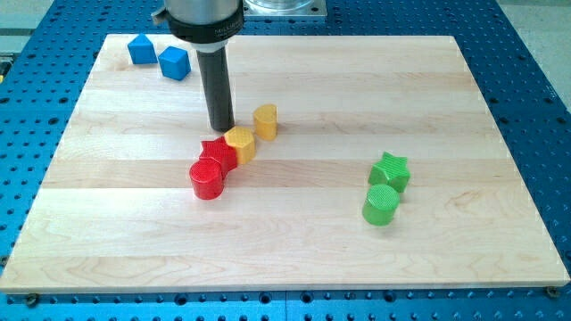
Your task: Move the cube towards the heart
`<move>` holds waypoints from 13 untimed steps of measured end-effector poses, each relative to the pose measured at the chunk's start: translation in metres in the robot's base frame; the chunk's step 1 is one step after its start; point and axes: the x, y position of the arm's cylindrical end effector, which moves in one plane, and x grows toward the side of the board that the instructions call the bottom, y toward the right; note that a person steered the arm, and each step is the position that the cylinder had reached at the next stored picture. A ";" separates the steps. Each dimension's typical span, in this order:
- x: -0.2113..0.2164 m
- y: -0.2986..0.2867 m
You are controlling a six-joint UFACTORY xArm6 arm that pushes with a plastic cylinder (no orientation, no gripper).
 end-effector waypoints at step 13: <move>-0.096 -0.031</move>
